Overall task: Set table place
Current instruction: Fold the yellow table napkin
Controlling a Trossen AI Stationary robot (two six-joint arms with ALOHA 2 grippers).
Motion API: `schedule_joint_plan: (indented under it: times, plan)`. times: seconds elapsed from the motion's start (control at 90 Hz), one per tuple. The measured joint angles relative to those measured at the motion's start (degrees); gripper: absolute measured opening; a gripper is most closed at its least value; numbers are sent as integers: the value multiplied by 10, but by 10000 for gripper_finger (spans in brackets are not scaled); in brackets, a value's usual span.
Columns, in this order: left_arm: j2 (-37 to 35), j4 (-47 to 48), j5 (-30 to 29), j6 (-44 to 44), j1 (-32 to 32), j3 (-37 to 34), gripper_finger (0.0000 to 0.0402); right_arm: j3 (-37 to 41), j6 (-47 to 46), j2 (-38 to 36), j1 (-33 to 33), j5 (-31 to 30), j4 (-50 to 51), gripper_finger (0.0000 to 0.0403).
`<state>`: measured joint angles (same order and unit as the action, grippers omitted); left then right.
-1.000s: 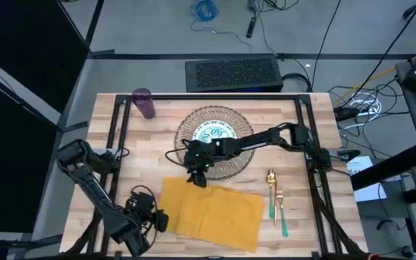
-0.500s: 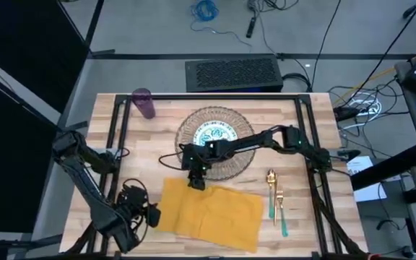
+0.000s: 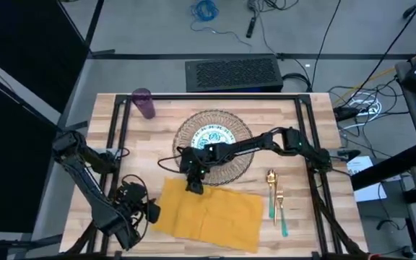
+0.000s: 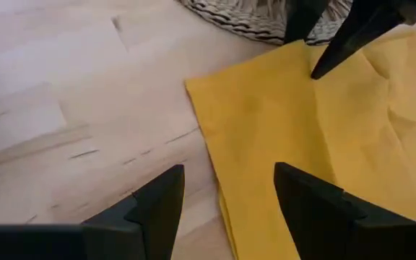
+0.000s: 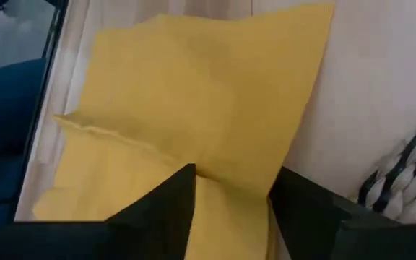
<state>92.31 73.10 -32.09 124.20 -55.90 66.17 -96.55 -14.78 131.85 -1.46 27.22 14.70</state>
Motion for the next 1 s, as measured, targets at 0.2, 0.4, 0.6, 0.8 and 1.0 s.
schedule_joint_plan:
  times: [0.2, 0.4, 0.6, 0.8, 1.0]
  plan:
    - [0, -1, -1, 0, 0, 0, 201, 0, 10, 0, -3, 0, 0, 17]
    - [0, -1, -1, 0, 0, 0, 201, 0, 15, 0, -6, -34, 0, 1]
    - [0, -4, -1, 0, 0, 0, 201, -17, 36, 0, -23, -79, 10, 1]
    - [0, -6, -2, 0, 0, 0, 201, -90, 92, 0, -57, -165, 96, 0]
    - [0, -8, -3, 1, 0, 0, 201, -141, 120, -3, -80, -172, 160, 0]
